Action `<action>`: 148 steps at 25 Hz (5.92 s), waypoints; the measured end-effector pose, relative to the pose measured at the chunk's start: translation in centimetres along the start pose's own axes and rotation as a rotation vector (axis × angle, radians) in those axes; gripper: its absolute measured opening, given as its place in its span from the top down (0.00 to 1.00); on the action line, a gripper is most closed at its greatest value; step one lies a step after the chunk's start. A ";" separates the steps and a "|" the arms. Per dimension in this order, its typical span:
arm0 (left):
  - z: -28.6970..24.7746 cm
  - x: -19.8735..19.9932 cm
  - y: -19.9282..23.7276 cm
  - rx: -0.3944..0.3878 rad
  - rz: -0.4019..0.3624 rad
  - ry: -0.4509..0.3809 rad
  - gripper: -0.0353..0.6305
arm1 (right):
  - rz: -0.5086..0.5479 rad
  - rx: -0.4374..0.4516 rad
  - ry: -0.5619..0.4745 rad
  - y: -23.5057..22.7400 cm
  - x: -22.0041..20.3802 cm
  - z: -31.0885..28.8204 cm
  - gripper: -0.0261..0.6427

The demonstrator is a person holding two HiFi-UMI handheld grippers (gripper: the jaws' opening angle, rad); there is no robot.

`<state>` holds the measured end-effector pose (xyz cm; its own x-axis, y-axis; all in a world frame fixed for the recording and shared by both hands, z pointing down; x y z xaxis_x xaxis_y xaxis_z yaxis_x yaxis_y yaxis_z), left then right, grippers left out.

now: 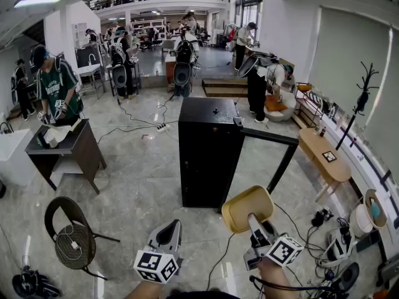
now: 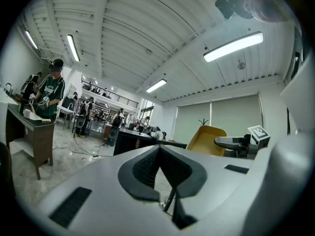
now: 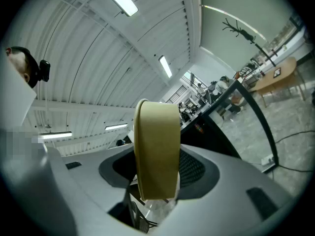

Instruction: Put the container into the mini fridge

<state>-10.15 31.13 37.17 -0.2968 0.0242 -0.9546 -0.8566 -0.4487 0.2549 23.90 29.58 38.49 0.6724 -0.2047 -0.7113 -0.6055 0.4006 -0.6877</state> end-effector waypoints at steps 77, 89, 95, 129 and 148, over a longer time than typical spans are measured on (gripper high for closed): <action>-12.1 0.2 8.8 -0.002 -0.012 0.033 0.94 | 0.568 -0.033 0.050 -2.2 0.6 -16.6 0.63; -21.0 -0.9 5.1 0.009 -0.116 0.044 0.94 | 0.519 0.017 0.086 -8.8 4.9 -20.2 0.63; -24.7 -1.8 4.4 0.031 -0.144 0.039 0.94 | 0.499 0.062 0.083 -11.6 6.4 -22.1 0.63; -34.0 -1.8 18.2 -0.132 -0.096 0.078 0.94 | 0.417 -0.072 0.104 -13.1 0.4 -34.5 0.63; -34.4 -2.9 25.2 -0.251 -0.067 0.134 0.94 | 0.195 -0.288 0.045 -16.0 -6.8 -38.3 0.63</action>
<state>-16.39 -10.97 41.12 -0.1703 -0.0490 -0.9842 -0.7365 -0.6572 0.1601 12.71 -9.67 48.72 0.5168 -0.1906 -0.8346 -0.8202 0.1693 -0.5465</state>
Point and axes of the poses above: the fingertips, and each gripper's own axes: z backward along the fingers, y to its left, x out of its top, the point moved 10 cm from there along z, backward along the fingers, and after that the axes turned 5 degrees about -y, right-handed, at the moved point
